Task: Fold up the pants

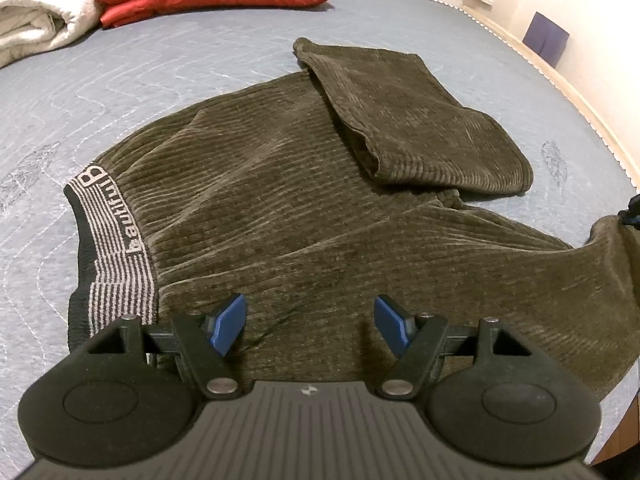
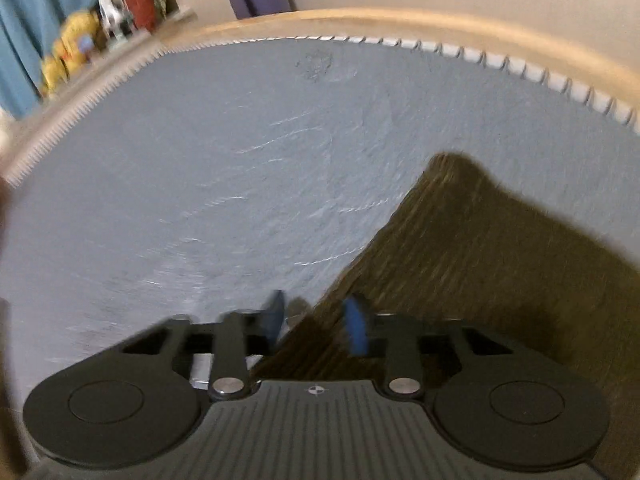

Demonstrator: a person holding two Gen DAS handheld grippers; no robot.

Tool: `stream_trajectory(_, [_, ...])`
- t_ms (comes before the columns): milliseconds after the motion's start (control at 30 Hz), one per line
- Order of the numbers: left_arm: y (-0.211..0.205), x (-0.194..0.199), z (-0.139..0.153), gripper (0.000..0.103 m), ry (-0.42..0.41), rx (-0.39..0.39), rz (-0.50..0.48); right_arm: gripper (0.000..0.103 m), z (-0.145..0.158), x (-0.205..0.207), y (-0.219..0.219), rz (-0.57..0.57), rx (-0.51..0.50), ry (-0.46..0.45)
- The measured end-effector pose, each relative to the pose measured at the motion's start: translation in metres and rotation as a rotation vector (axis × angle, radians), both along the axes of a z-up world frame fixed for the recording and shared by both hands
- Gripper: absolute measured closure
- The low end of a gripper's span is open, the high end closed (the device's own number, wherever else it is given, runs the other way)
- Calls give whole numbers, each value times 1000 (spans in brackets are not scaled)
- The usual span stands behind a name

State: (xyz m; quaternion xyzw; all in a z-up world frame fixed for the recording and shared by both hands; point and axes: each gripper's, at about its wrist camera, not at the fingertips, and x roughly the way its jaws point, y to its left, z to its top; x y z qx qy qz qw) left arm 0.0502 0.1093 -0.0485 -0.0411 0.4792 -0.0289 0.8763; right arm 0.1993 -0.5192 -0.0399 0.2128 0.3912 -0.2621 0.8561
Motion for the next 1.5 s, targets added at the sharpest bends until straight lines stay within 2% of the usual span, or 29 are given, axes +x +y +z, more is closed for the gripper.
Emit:
stream_trajectory(33, [1, 1, 1, 27, -3, -3, -1, 97, 2, 1, 2, -29, -26, 2])
stream_trajectory(100, [0, 2, 3, 27, -13, -10, -6, 100, 7, -6, -5, -119, -32, -60])
stream_trajectory(200, [-2, 3, 7, 27, -40, -15, -27, 103, 19, -16, -16, -265, -123, -132])
stream_trajectory(267, [-5, 3, 7, 27, -51, -4, -44, 103, 16, -17, -23, -329, -204, -95])
stream_trajectory(300, [-6, 3, 7, 27, -51, 1, -51, 98, 10, -16, -30, -307, -172, -93])
stream_trajectory(367, [-5, 3, 4, 27, -47, 2, -63, 98, -4, -19, -48, -249, 24, -106])
stream_trajectory(433, [-3, 3, 1, 35, -42, -12, -68, 93, -4, -30, -56, -255, 55, -139])
stream_trajectory(467, [0, 4, -2, 43, -36, -23, -76, 84, 1, -40, -60, -257, 48, -147])
stream_trajectory(500, [3, 5, -7, 56, -22, -32, -86, 72, 5, -48, -65, -251, 52, -160])
stream_trajectory(533, [7, 8, -19, 62, 23, 1, -86, 68, 9, -56, -70, -242, 62, -178])
stream_trajectory(567, [11, 9, -29, 83, 54, 44, -78, 62, 12, -65, -76, -235, 68, -194])
stream_trajectory(600, [16, 6, -33, 87, 33, 58, -80, 58, 16, -76, -82, -234, 61, -200])
stream_trajectory(733, [30, -3, -20, 87, 40, 9, -32, 52, 24, -122, -111, -265, 12, -179])
stream_trajectory(867, [53, -21, -4, 68, 12, -41, 44, 40, 18, -167, -134, -298, -53, -114])
stream_trajectory(900, [61, -26, -1, 67, 7, -65, 58, 38, 15, -178, -139, -301, -57, -94])
stream_trajectory(933, [66, -30, 3, 64, 9, -84, 80, 38, 9, -182, -140, -297, -52, -81])
stream_trajectory(967, [73, -36, 5, 57, 7, -94, 107, 38, 6, -191, -144, -280, -31, -66])
stream_trajectory(1033, [88, -47, 11, 53, -8, -112, 155, 37, -3, -195, -143, -242, 14, -56])
stream_trajectory(1067, [95, -53, 14, 50, -13, -125, 176, 37, -4, -196, -140, -214, 11, -53])
stream_trajectory(1100, [103, -59, 15, 41, -15, -143, 199, 37, -4, -196, -135, -183, -12, -37])
stream_trajectory(1167, [115, -68, 15, 32, -9, -145, 241, 37, -4, -192, -126, -142, -45, -8])
stream_trajectory(1233, [126, -76, 11, 32, -3, -160, 280, 43, -5, -191, -123, -140, -65, 11])
stream_trajectory(1367, [137, -77, -8, 31, 54, -285, 271, 71, -5, -188, -120, -148, -92, 30])
stream_trajectory(1400, [135, -74, -15, 31, 71, -291, 250, 77, -4, -190, -119, -146, -89, 25])
stream_trajectory(1433, [131, -71, -23, 31, 83, -272, 234, 78, -3, -190, -119, -146, -89, 22])
stream_trajectory(1500, [122, -69, -31, 32, 65, -204, 192, 81, -1, -191, -119, -149, -88, 17])
